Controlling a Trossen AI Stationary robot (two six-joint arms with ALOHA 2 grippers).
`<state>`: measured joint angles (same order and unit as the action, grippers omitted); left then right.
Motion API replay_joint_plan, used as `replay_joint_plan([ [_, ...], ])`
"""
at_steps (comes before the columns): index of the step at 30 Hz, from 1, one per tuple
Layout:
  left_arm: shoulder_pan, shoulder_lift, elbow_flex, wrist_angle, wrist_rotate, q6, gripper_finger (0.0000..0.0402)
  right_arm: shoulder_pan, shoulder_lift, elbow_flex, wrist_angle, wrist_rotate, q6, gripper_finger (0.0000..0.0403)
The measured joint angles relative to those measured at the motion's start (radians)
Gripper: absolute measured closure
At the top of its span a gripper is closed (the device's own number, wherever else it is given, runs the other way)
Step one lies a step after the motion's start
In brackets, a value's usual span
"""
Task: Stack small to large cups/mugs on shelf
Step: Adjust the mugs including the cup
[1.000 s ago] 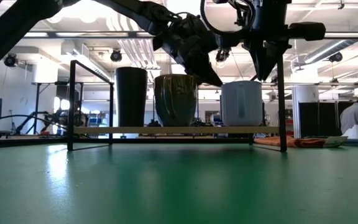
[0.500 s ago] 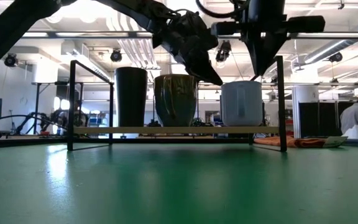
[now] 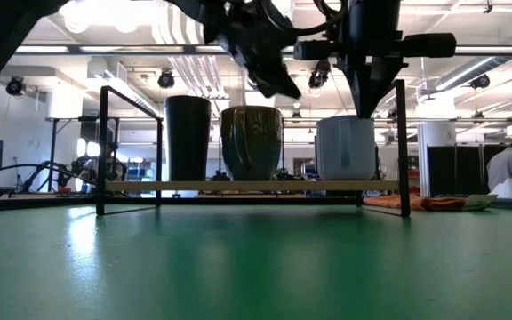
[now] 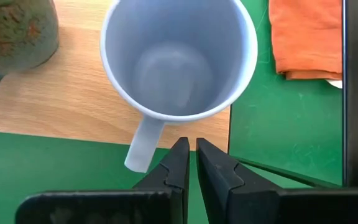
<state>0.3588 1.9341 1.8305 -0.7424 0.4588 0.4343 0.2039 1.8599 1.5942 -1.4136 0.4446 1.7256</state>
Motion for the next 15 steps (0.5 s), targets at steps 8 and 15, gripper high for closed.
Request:
replay_joint_plan([
  [8,-0.016,-0.173,-0.003,-0.108,0.013,-0.007,0.0375,-0.008,0.002,-0.037,0.007,0.000,-0.002,0.0381],
  [15,-0.053,-0.290,-0.006,-0.107,0.004,-0.010,0.0375,-0.027,0.002,-0.054,0.026,0.027,-0.029,0.0381],
])
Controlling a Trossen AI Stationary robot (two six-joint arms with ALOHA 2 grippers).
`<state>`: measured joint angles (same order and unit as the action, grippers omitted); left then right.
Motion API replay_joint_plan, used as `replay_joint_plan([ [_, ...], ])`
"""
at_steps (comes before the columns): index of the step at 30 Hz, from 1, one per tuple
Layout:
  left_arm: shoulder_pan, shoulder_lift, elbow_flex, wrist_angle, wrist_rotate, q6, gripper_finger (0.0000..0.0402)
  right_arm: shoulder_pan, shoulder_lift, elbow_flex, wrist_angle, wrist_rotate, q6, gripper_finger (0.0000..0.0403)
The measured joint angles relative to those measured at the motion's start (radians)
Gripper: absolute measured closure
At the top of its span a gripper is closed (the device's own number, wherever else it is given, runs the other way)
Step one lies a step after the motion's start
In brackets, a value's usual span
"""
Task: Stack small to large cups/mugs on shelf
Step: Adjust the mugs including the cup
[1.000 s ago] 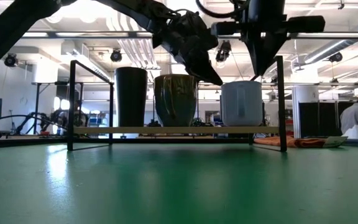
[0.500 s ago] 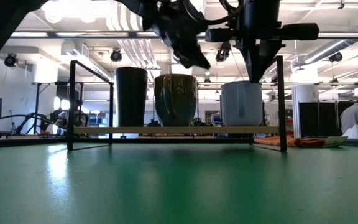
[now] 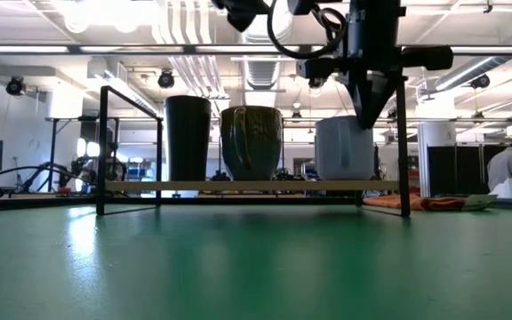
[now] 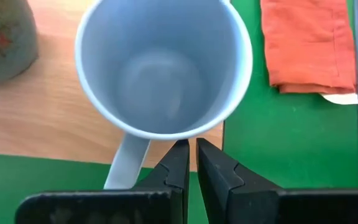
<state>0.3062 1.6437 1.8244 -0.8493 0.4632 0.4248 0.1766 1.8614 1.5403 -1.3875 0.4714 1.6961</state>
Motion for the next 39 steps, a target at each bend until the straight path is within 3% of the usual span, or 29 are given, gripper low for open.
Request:
replay_joint_plan([
  [10,-0.043,-0.009,-0.001,-0.029,-0.072,-0.002,0.0375,-0.039,0.000,-0.004,0.008,0.028,-0.069,0.0381],
  [24,-0.053,-0.008,-0.079,-0.023,-0.085,-0.002,0.0375,-0.053,0.000,-0.004,0.006,0.053,-0.105,0.0381],
  [39,-0.035,-0.009,-0.084,-0.027,-0.254,0.001,0.0375,-0.013,-0.007,0.022,0.001,0.016,-0.113,0.0381],
])
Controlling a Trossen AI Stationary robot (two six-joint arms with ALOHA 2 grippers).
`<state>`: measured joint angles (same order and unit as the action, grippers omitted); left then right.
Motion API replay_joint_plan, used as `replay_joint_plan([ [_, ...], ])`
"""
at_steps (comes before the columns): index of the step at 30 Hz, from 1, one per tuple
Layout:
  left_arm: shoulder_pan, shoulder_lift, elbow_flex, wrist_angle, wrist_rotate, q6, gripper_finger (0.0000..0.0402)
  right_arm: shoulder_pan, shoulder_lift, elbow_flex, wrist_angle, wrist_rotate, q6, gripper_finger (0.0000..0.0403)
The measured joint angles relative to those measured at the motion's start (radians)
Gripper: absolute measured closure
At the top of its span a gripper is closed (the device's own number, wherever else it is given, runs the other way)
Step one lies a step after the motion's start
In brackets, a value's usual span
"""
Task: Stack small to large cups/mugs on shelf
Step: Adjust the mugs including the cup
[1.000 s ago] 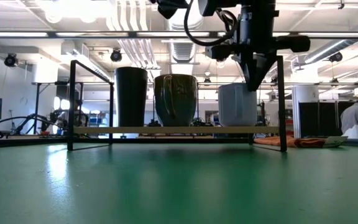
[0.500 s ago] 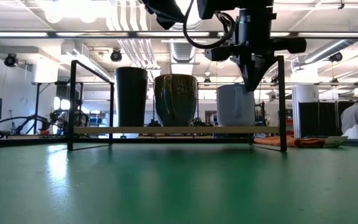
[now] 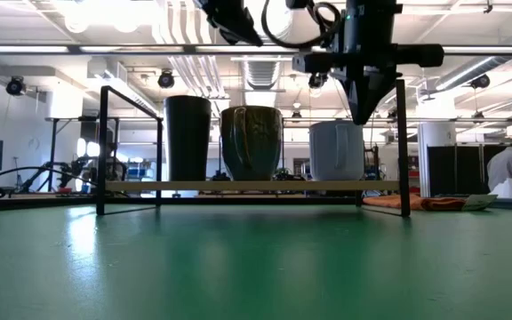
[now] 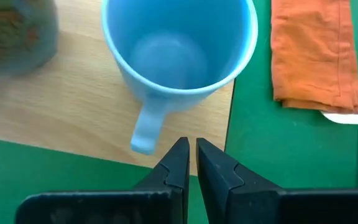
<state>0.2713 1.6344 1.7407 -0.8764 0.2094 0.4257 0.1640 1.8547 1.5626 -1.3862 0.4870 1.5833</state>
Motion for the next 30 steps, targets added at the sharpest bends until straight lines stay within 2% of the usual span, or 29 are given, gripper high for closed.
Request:
replay_joint_plan([
  [11,0.118,0.000,-0.143,-0.064,-0.142,0.000,0.0375,0.079,-0.048,0.065,-0.028,0.069,0.040,0.0381],
  [17,0.146,0.000,-0.232,-0.096,-0.149,0.021,0.0375,0.098,-0.050,0.089,-0.050,0.092,0.055,0.0381],
  [21,0.145,0.001,-0.275,-0.059,-0.147,0.055,0.0375,0.099,-0.049,0.088,-0.048,0.092,0.059,0.0381],
  [30,0.144,0.005,-0.284,0.004,-0.134,0.057,0.0375,0.100,-0.049,0.087,-0.047,0.092,0.059,0.0381],
])
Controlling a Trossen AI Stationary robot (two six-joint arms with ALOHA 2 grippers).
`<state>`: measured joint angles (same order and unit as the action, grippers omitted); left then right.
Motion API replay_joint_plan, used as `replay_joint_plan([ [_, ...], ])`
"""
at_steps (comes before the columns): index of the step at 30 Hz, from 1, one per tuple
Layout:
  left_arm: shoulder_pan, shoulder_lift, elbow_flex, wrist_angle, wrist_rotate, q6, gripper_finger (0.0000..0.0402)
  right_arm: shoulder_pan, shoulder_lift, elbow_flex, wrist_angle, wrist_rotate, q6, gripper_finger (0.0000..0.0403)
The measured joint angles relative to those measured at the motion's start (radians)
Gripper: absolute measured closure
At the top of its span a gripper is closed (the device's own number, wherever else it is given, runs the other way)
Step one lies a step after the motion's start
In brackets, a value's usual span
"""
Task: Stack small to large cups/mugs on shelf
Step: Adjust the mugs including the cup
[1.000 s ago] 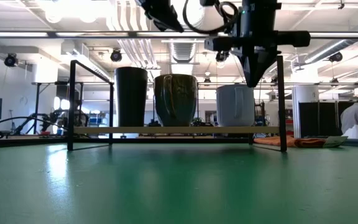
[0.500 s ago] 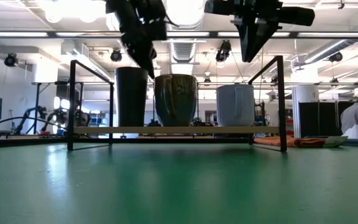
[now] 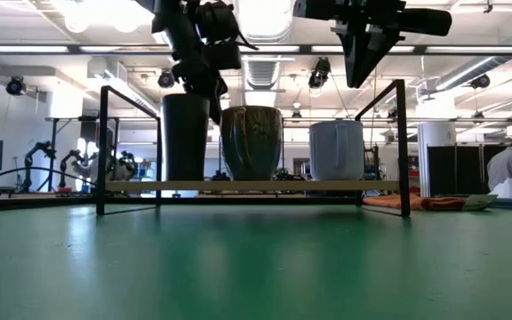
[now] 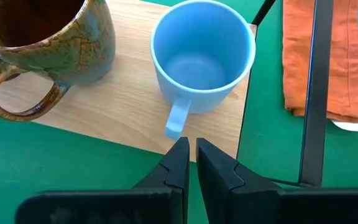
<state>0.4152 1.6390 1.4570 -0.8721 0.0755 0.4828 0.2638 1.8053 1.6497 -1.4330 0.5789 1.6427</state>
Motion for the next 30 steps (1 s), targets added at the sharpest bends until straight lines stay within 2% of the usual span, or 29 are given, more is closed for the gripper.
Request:
replay_joint_plan([
  [5,-0.005,0.002,0.000,0.010,0.072,0.008,0.0375,0.000,0.000,0.000,0.000,0.000,0.007,0.0381],
  [21,-0.051,0.041,0.000,0.104,0.087,0.029,0.0375,0.014,0.000,-0.001,0.000,-0.010,0.034,0.0381],
  [27,-0.050,0.001,0.000,0.079,-0.019,0.028,0.0375,0.026,0.000,-0.001,-0.011,0.000,0.052,0.0381],
  [30,-0.050,-0.032,0.000,0.036,-0.031,0.027,0.0375,0.026,-0.001,-0.001,-0.030,0.010,0.052,0.0381],
])
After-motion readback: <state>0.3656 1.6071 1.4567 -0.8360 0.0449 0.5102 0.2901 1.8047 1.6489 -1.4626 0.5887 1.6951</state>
